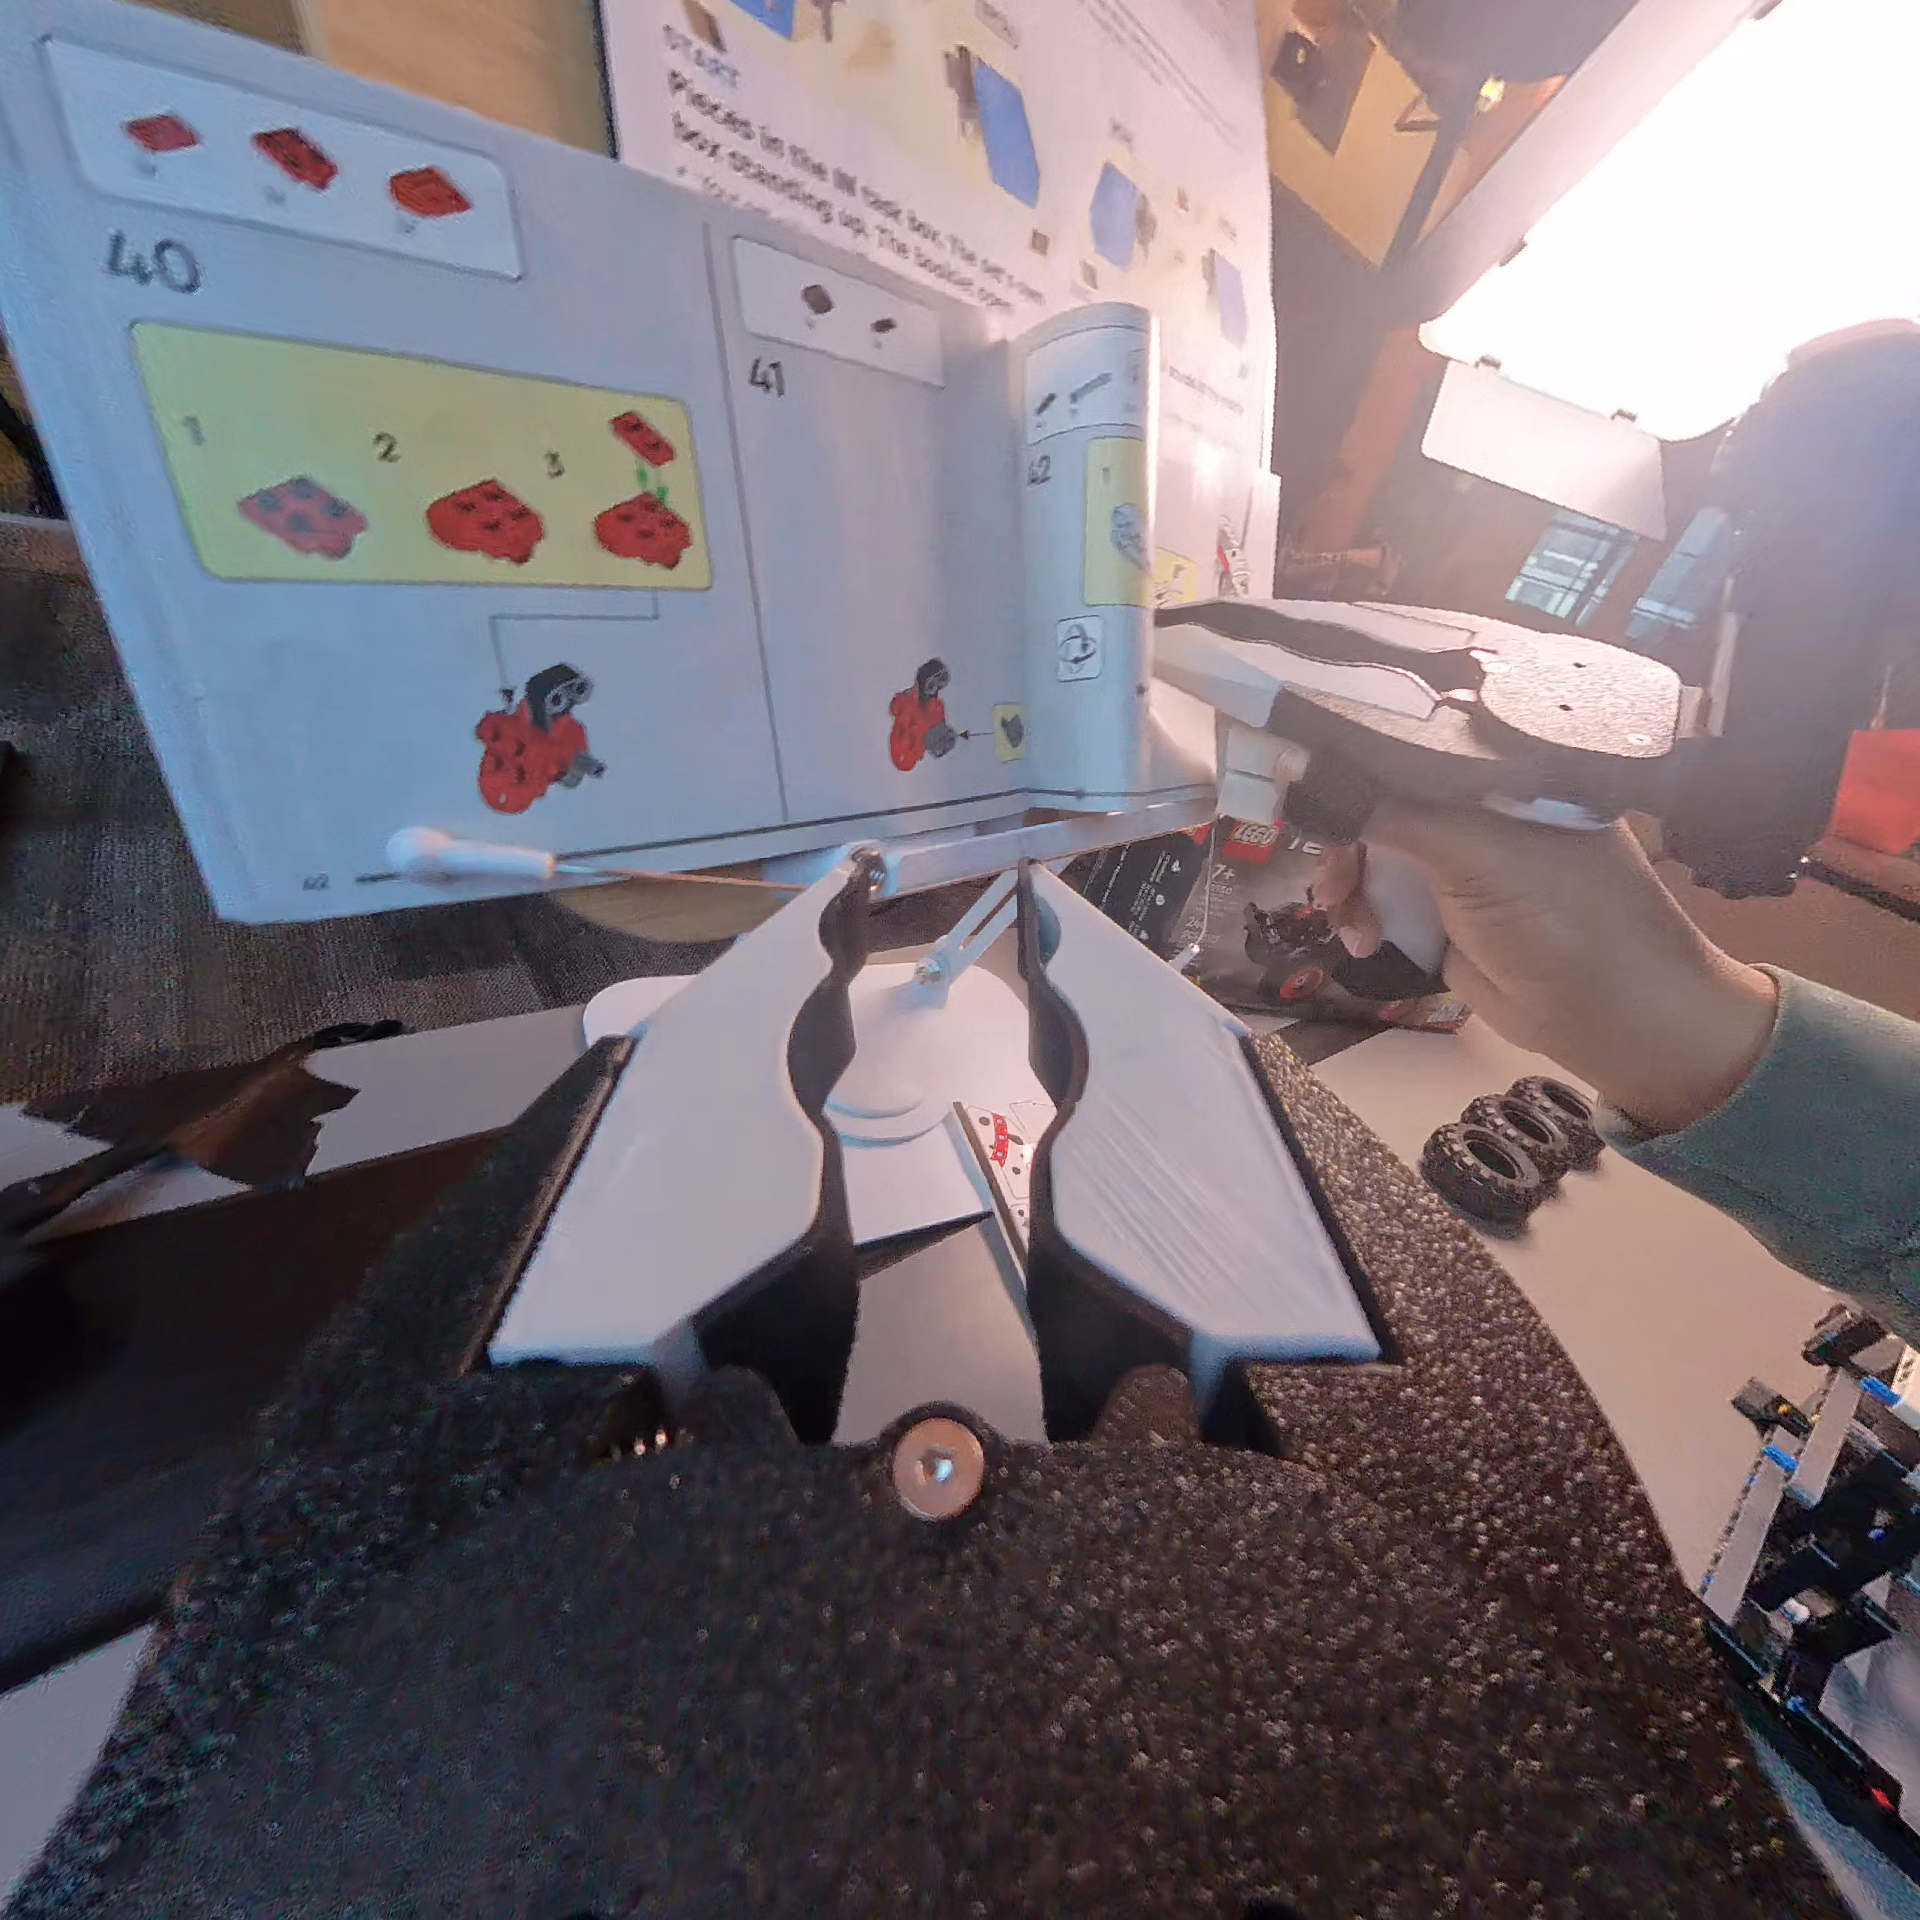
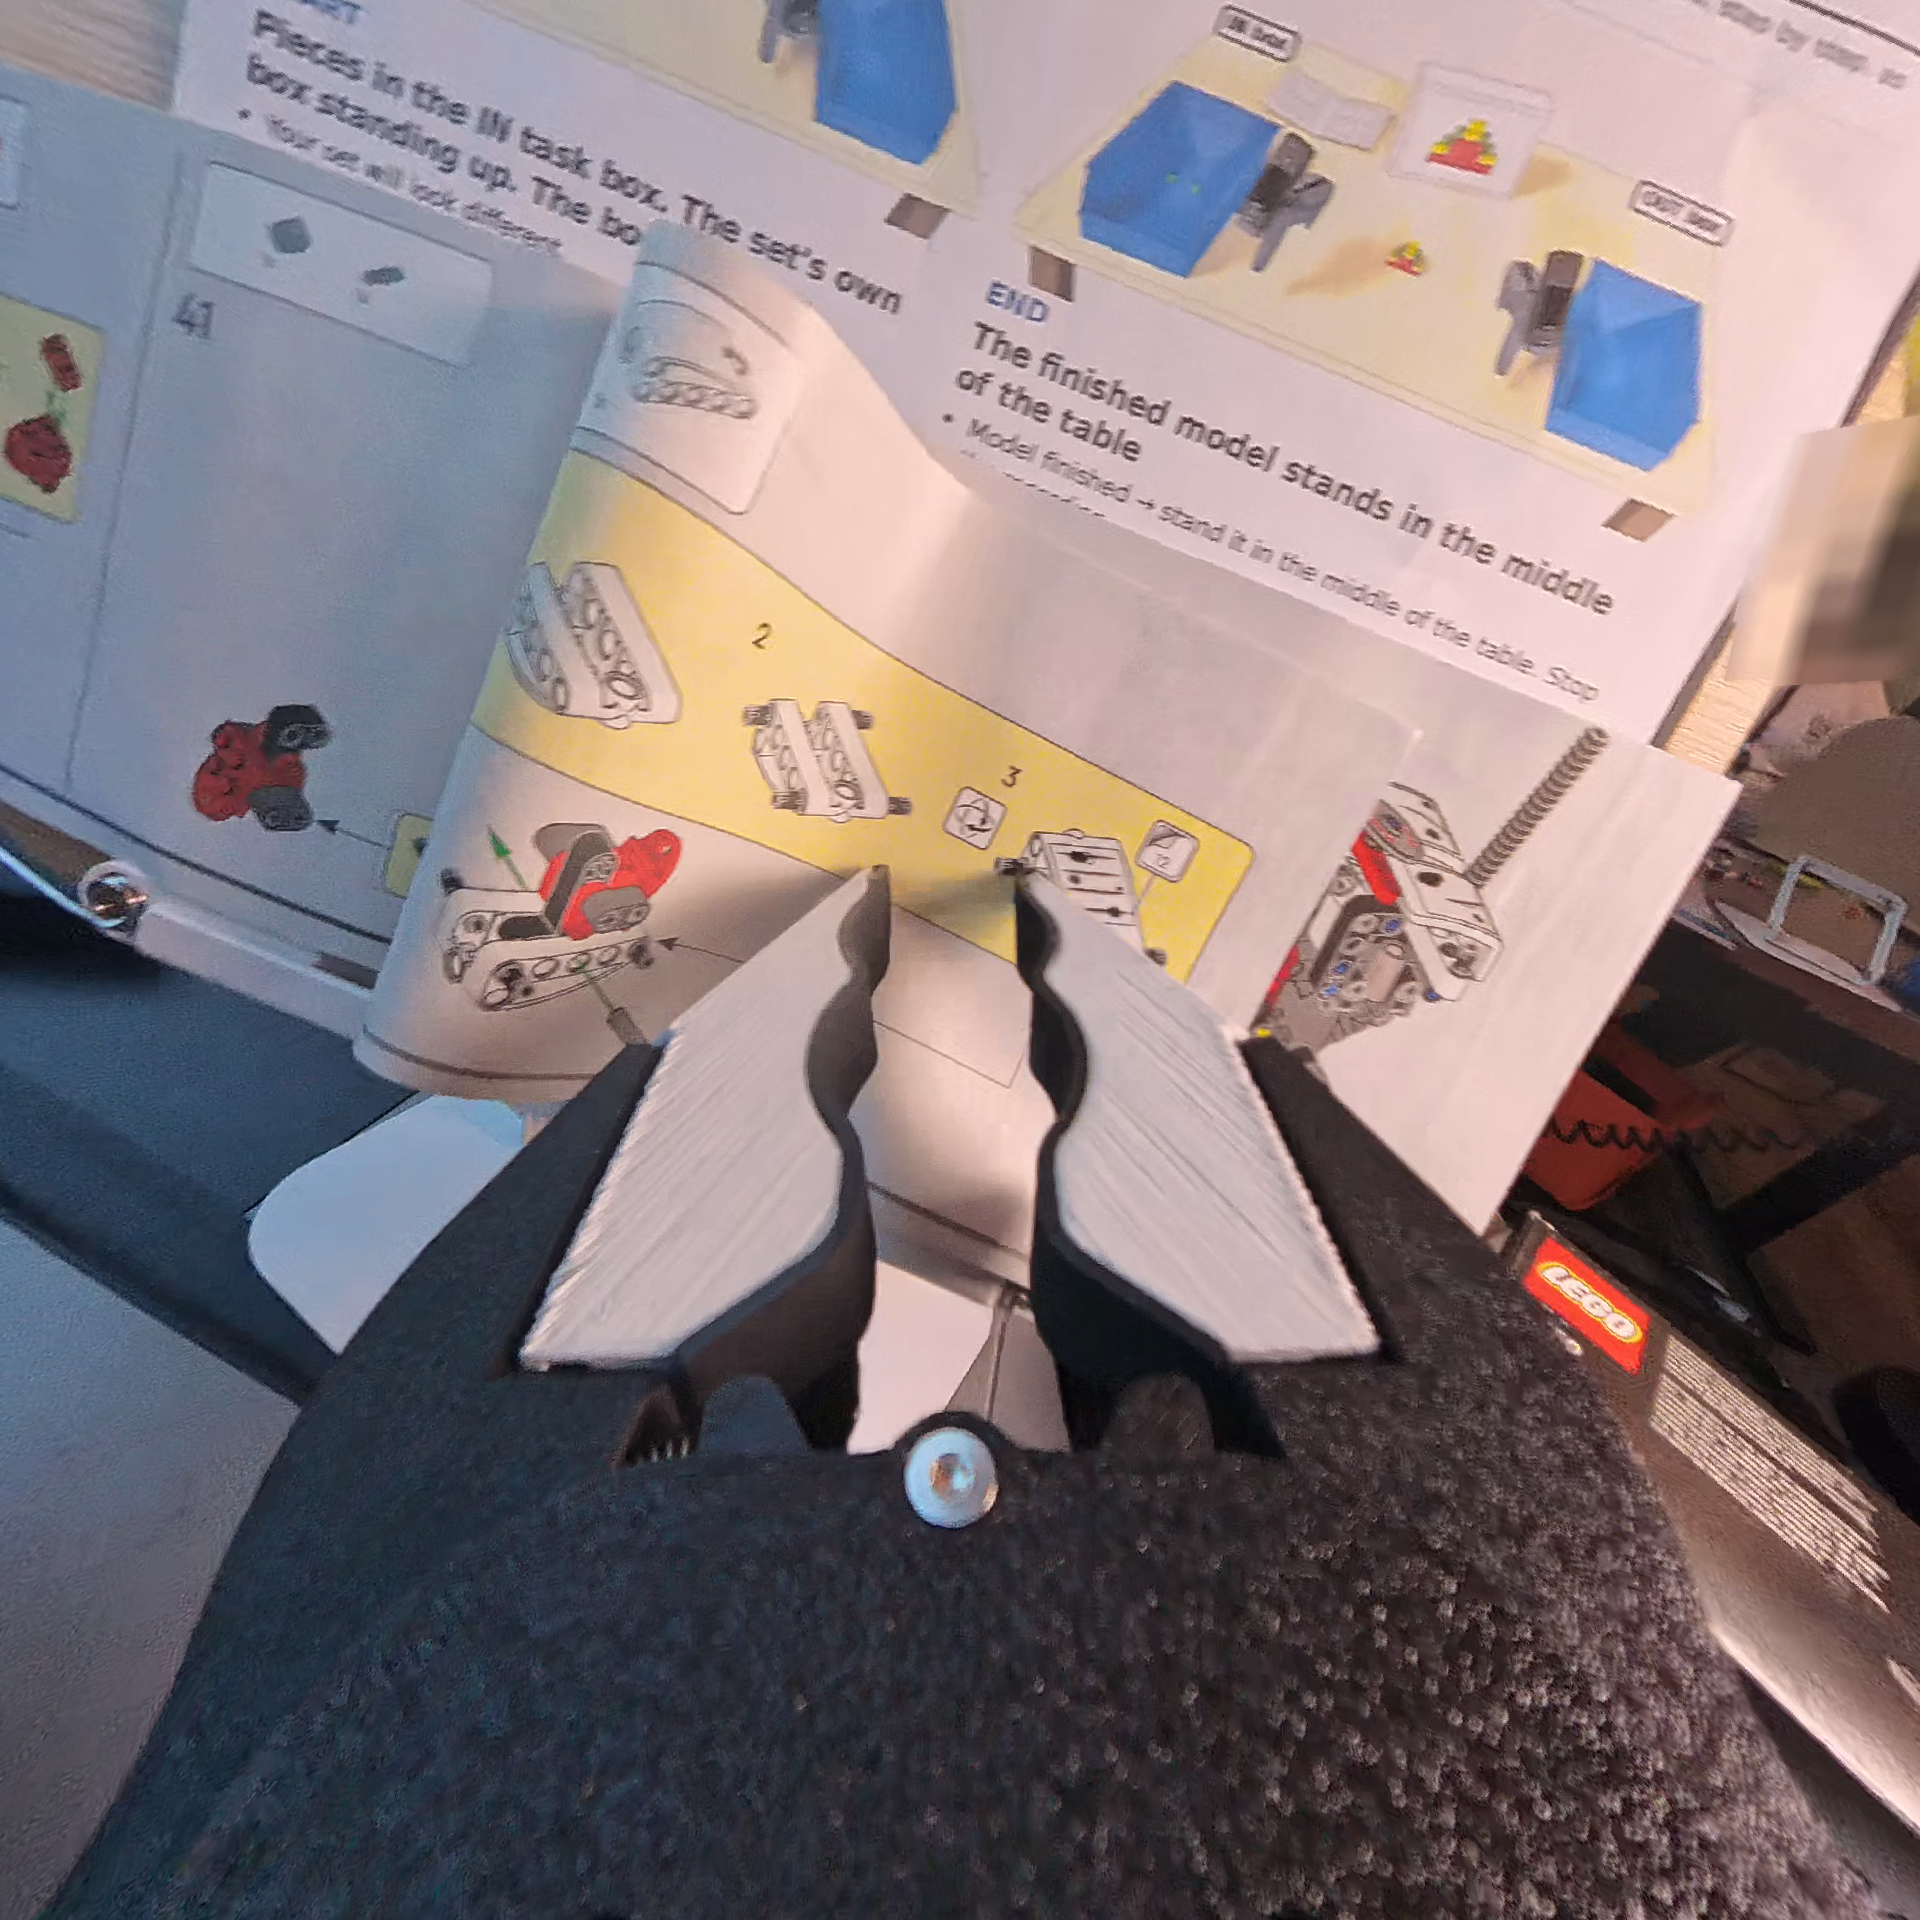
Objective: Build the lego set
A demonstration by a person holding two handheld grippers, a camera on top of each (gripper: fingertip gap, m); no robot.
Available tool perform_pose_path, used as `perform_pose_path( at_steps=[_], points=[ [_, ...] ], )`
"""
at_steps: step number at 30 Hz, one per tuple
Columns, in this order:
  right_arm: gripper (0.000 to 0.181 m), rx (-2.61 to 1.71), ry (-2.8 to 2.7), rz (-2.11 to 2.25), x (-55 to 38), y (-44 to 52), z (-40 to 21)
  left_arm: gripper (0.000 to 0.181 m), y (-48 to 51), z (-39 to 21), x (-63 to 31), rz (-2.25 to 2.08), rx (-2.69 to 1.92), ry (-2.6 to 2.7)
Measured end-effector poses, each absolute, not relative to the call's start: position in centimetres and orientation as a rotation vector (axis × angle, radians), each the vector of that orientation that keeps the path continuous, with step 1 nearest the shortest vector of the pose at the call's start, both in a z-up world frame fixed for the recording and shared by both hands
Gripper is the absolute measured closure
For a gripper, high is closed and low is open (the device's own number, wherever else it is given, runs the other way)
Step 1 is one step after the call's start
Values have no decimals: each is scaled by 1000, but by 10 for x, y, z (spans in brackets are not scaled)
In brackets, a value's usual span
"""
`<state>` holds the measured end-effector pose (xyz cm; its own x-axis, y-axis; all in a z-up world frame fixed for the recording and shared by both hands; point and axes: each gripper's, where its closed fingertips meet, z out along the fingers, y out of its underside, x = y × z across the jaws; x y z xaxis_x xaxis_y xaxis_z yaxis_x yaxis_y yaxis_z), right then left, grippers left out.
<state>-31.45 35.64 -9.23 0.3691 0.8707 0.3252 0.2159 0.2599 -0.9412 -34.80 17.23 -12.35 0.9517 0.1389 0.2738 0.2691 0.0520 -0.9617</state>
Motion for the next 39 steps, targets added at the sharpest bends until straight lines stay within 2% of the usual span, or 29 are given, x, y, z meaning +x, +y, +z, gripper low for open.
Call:
perform_pose_path(
  at_steps=[4,5,7,8,13,16,19,26,28,29,32,39],
  points=[
    [164,-1149,-1249,781,-324,311,-87,134,187,-98,-324,-103,-1546,-181],
    [156,-1157,-1261,797,-325,306,-87,128,193,-95,-318,-104,-1566,-142],
    [128,-1191,-1208,767,-327,311,-85,123,205,-96,-309,-87,-1634,-75],
    [123,-1204,-1172,769,-325,316,-81,123,211,-97,-307,-73,-1659,-53],
    [120,-1228,-1376,935,-340,287,-111,121,231,-91,-320,-34,-1690,-96],
    [128,-1087,-1522,967,-339,255,-116,131,238,-90,-340,-29,-1715,-154],
    [134,-1009,-1589,1065,-330,235,-115,167,238,-95,-348,-34,-1745,-114],
    [114,-1051,-1306,1143,-307,270,-79,174,203,-66,-372,-426,-1517,-209],
    [121,-1086,-1351,1136,-312,270,-86,175,189,-60,-387,-531,-1449,-264],
    [133,-1101,-1390,1110,-316,268,-92,175,182,-58,-395,-558,-1427,-290],
    [151,-1050,-1510,1161,-329,239,-97,171,163,-63,-406,-521,-1433,-329],
    [174,-961,-1613,1118,-375,187,-92,132,124,-71,-358,-170,-1502,-138]
  ],
)
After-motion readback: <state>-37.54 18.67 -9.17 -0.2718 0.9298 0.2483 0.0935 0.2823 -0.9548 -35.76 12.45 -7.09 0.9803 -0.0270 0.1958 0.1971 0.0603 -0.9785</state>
